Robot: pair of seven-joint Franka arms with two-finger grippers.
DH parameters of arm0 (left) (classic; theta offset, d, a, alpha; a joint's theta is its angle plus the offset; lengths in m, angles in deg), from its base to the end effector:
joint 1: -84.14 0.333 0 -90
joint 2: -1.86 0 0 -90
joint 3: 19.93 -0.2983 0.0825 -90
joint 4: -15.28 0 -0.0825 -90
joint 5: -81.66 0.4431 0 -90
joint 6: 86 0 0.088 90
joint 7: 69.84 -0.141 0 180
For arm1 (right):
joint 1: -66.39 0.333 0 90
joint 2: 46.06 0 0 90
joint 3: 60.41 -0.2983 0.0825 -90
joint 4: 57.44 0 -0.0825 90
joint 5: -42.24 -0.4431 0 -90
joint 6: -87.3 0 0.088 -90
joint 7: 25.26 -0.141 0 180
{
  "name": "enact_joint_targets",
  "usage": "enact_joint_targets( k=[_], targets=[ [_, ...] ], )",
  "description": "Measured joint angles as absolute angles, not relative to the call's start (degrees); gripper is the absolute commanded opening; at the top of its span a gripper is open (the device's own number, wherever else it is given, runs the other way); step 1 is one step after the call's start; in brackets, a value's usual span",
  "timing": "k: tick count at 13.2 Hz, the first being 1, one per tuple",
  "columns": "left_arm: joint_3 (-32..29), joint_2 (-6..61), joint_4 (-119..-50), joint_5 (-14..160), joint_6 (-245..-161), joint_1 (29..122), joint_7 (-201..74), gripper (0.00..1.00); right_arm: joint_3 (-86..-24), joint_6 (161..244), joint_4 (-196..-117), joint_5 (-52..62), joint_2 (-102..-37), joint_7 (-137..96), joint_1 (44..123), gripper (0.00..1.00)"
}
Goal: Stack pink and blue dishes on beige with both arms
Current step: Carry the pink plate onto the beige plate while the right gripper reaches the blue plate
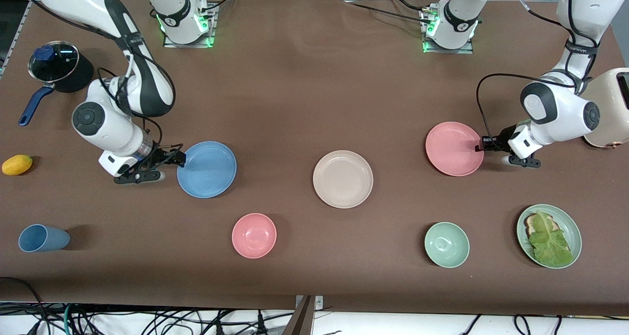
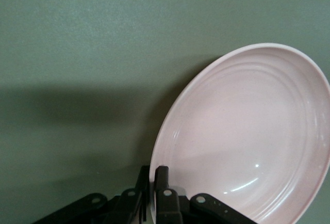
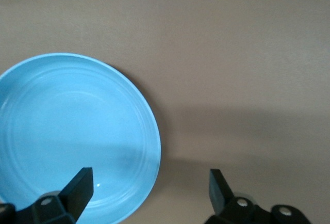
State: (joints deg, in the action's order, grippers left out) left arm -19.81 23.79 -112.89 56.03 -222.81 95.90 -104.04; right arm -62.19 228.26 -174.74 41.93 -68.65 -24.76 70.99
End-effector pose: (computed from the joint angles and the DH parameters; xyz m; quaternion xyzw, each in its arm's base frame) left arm 0.5281 0.0944 0.0801 0.9846 -0.0147 -0.0524 0.1660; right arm 0.6260 0.0708 0.1518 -0.9983 -0.0567 -0.0090 0.0082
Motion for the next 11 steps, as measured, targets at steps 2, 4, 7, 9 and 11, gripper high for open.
enact_joint_targets(
  k=[2,4,7,9,11],
  targets=[
    [-19.78,23.78,-110.15,55.86,-217.9,95.85,-103.14,0.0,-62.25,229.94,-174.75,41.93,-70.11,-24.76,71.0,0.94],
    [-19.64,23.78,-106.86,55.84,-213.84,94.86,-99.64,0.0,-62.37,231.42,-174.74,41.93,-71.34,-24.76,71.02,0.94],
    [-19.16,23.78,-103.67,54.04,-211.45,91.33,-93.43,0.0,-62.41,234.44,-174.73,41.93,-73.41,-24.76,71.06,0.92],
    [-18.97,23.79,-102.91,49.62,-211.3,87.89,-90.43,0.0,-62.42,235.41,-174.73,41.93,-74.27,-24.76,71.06,0.82],
    [-18.85,23.8,-102.47,46.1,-211.48,83.26,-86.03,0.0,-62.42,235.8,-174.73,41.93,-74.66,-24.76,71.06,0.71]
  ],
)
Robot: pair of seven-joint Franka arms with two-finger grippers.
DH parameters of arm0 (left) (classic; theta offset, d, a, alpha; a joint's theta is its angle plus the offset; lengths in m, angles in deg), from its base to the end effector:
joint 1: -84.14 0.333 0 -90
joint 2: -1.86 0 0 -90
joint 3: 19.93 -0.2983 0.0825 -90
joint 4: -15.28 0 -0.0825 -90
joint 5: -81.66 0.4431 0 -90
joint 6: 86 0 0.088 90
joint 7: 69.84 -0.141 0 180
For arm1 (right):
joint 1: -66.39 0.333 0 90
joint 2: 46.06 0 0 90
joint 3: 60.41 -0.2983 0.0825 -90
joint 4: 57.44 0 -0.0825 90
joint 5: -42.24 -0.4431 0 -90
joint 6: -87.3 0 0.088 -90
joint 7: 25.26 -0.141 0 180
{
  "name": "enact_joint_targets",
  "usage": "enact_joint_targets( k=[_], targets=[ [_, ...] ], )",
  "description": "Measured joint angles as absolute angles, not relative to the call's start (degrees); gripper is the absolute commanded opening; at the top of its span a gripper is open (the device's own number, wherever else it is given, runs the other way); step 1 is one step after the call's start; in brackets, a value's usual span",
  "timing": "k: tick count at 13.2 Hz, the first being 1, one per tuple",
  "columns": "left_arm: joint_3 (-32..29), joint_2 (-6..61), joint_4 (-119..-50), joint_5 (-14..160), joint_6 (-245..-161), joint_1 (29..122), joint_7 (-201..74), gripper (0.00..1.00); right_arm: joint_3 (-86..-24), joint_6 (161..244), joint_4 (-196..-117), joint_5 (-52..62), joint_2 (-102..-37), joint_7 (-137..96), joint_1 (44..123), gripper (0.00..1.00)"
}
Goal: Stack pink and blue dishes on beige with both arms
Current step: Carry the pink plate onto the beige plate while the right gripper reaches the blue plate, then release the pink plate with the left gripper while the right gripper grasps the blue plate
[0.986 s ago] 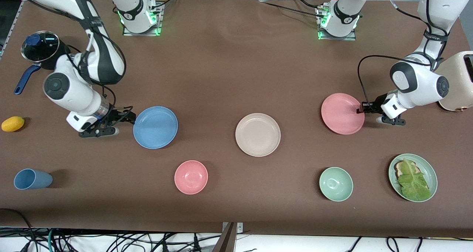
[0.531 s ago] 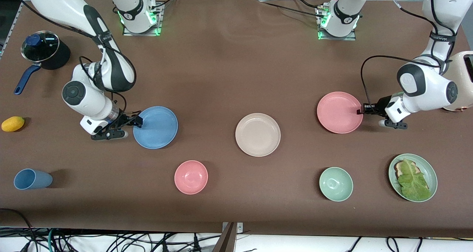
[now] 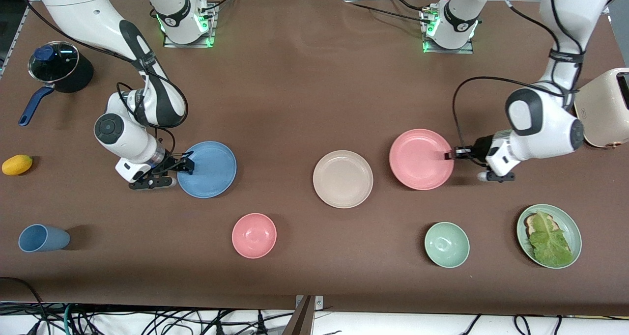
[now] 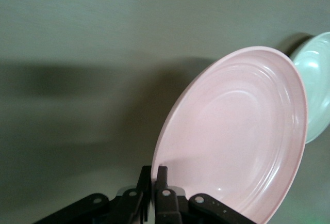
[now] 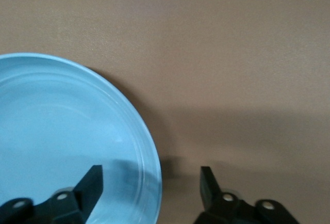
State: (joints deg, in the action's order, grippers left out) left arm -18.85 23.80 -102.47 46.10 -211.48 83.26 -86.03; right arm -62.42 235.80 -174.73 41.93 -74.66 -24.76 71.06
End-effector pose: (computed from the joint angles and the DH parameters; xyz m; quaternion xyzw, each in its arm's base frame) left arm 0.5957 -0.0580 0.1441 0.9648 0.0554 -0.0891 0.2411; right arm 0.6220 0.0741 0.0982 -0.9980 -0.0580 -0.0223 0.0110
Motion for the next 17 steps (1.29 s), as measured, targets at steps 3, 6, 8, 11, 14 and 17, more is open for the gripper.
enact_joint_targets(
  k=[3,6,8,11,14,17],
  targets=[
    [-18.78,23.87,-100.62,45.43,-211.93,77.44,-77.77,0.0,-62.42,235.89,-174.73,41.93,-75.06,-24.76,71.06,0.45],
    [-18.75,24.32,-99.17,45.43,-213.79,73.94,-71.94,0.0,-62.42,235.89,-174.72,41.93,-75.23,-24.76,71.06,0.16],
    [-18.76,24.79,-99.01,45.43,-216.5,71.33,-68.17,0.0,-62.42,235.89,-174.72,41.93,-75.24,-24.76,71.06,0.0],
    [-18.75,26.38,-97.65,45.43,-219.39,67.34,-62.82,0.0,-62.56,235.69,-174.69,41.76,-74.68,-24.68,71.06,0.0],
    [-18.75,28.75,-94.74,45.43,-221.08,64.96,-58.73,0.0,-62.56,235.57,-174.51,41.76,-74.74,-24.57,71.06,0.0],
    [-18.77,31.68,-91.24,45.43,-222.21,63.1,-54.96,0.0,-62.61,227.6,-169.62,41.76,-74.54,-24.52,71.06,0.0]
  ],
)
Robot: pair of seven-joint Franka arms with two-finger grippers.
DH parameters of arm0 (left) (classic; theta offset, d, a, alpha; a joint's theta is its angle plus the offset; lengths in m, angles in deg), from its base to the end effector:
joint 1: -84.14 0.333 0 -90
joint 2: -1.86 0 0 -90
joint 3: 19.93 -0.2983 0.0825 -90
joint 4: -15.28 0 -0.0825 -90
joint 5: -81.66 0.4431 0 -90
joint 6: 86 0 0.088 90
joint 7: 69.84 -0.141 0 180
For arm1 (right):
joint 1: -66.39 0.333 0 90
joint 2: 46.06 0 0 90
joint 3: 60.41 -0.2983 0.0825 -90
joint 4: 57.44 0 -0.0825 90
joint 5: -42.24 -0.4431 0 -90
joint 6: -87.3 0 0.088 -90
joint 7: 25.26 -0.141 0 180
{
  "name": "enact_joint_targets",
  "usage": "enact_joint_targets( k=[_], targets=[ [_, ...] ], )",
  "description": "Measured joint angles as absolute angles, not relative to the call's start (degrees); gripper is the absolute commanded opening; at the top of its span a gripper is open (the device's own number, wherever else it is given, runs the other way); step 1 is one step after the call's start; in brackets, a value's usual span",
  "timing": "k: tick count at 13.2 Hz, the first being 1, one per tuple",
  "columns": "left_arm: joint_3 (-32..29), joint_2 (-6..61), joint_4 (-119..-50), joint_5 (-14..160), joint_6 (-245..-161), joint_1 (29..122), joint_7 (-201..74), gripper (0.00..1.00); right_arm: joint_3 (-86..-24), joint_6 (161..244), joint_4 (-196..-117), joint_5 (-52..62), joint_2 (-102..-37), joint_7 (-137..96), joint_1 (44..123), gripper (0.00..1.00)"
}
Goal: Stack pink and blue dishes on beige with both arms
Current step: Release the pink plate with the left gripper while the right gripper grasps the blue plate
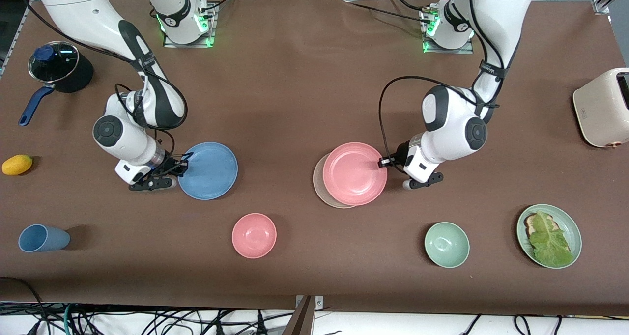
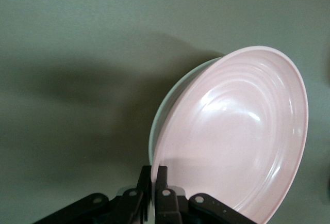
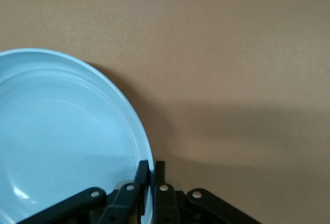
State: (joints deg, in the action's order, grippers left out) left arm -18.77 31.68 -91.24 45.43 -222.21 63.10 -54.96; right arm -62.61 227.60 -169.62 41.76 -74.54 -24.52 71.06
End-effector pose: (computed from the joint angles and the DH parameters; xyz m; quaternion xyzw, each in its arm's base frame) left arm 0.6201 -0.2748 0.1508 0.9615 0.1649 -0.0716 0.2077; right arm 0.6419 0.0784 0.1242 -0.9981 -0.0608 0.0036 0.0116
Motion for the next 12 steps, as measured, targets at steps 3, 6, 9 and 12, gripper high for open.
enact_joint_targets(
  k=[3,6,9,12],
  targets=[
    [-18.78,34.39,-88.39,45.43,-223.57,61.42,-51.86,0.0,-62.6,217.69,-162.15,41.77,-73.77,-24.03,71.05,0.0],
    [-18.77,36.06,-87.18,45.43,-224.61,60.37,-50.74,0.0,-62.6,211.27,-157.75,41.77,-72.24,-23.34,71.07,0.0],
    [-18.87,36.44,-87.05,45.43,-224.67,60.36,-50.78,0.0,-62.69,204.79,-152.36,41.74,-71.54,-23.23,72.15,0.0],
    [-18.87,36.39,-87.77,45.43,-224.58,60.14,-50.85,0.0,-62.72,203.45,-150.15,41.67,-71.56,-25.55,74.79,0.0]
  ],
)
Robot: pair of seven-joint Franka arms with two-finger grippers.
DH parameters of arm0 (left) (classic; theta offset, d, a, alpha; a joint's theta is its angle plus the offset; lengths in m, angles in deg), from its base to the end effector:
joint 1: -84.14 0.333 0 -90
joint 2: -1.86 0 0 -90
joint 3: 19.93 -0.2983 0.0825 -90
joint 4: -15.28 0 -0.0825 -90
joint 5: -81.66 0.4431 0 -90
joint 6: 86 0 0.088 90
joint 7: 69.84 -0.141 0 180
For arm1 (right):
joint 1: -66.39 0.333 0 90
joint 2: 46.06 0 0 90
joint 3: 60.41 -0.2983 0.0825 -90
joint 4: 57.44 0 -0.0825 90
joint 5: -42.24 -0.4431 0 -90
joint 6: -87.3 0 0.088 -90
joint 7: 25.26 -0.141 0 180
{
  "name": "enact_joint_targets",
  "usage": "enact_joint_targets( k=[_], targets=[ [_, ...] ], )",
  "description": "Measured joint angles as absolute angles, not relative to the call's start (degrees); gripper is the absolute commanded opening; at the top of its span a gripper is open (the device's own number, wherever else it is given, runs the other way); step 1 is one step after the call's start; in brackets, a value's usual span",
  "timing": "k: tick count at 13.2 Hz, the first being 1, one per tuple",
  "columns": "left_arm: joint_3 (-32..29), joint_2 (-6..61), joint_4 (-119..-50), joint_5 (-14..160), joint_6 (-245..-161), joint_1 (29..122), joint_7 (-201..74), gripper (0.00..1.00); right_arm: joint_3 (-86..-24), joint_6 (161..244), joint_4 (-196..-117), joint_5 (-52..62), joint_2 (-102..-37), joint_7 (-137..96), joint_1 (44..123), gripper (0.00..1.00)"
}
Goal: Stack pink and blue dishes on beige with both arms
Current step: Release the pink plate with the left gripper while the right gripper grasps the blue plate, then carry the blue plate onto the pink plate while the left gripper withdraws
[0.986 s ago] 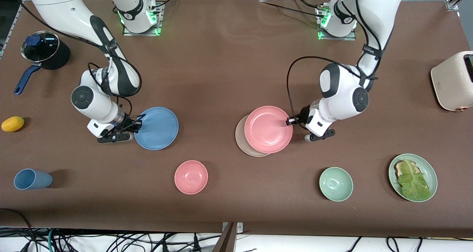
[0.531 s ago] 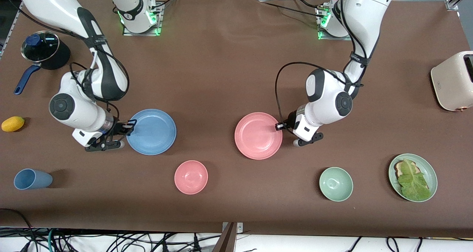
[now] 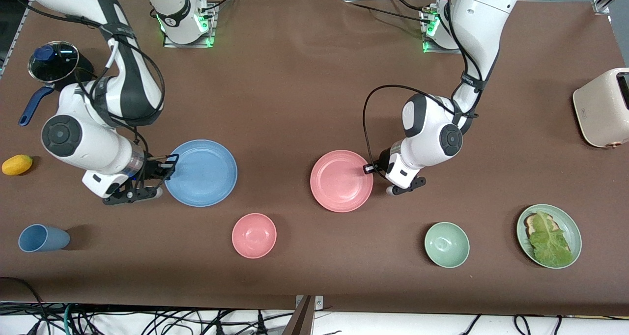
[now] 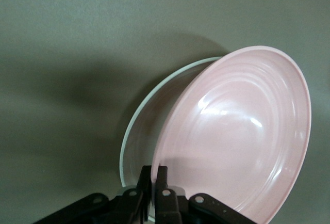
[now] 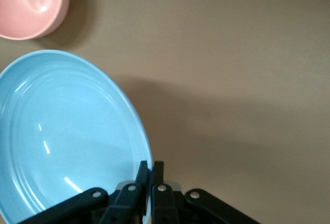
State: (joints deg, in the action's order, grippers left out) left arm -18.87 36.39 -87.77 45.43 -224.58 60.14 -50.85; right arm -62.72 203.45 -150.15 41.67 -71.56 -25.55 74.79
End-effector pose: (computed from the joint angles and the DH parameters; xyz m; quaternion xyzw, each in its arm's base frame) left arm 0.6194 -0.3073 0.1249 0.9599 0.1824 -0.0728 0.2000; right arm 0.7030 0.1318 0.2861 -0.9960 -0.0867 0.0190 0.0114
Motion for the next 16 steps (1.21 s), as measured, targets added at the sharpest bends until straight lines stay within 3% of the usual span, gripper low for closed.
enact_joint_targets(
  k=[2,3,4,5,6,8,9,12,16],
  targets=[
    [-18.87,36.01,-89.09,45.43,-224.58,59.9,-53.05,0.0,-62.73,203.44,-150.12,41.66,-71.7,-28.43,76.41,0.0],
    [-18.98,35.7,-89.98,45.43,-224.58,59.91,-55.2,0.08,-62.74,203.44,-150.11,41.66,-71.76,-30.17,77.21,0.0],
    [-19.24,35.38,-90.86,45.43,-224.58,59.99,-56.96,0.38,-62.75,203.44,-150.08,41.66,-71.79,-32.09,78.14,0.0],
    [-19.5,35.1,-91.49,45.43,-224.58,60.11,-57.96,0.58,-62.77,203.44,-149.97,41.64,-71.79,-34.1,79.13,0.0],
    [-19.74,34.96,-91.74,45.43,-224.58,60.16,-58.25,0.72,-62.79,203.44,-149.88,41.62,-71.8,-36.37,80.21,0.0],
    [-19.92,34.67,-91.74,45.43,-224.59,60.17,-58.28,0.85,-62.84,203.45,-149.79,41.61,-71.9,-41.06,82.39,0.0],
    [-19.99,34.48,-91.72,45.43,-224.61,60.24,-58.15,0.97,-62.85,203.46,-149.71,41.61,-72.01,-43.24,83.51,0.0],
    [-20.14,33.57,-91.06,45.43,-222.57,61.46,-57.62,1.0,-62.87,203.51,-149.66,41.61,-72.39,-47.93,86.02,0.0],
    [-26.03,29.82,-86.25,45.43,-203.7,62.26,-57.59,1.0,-62.9,204.36,-149.48,38.72,-73.47,-53.57,89.41,0.0]
  ],
)
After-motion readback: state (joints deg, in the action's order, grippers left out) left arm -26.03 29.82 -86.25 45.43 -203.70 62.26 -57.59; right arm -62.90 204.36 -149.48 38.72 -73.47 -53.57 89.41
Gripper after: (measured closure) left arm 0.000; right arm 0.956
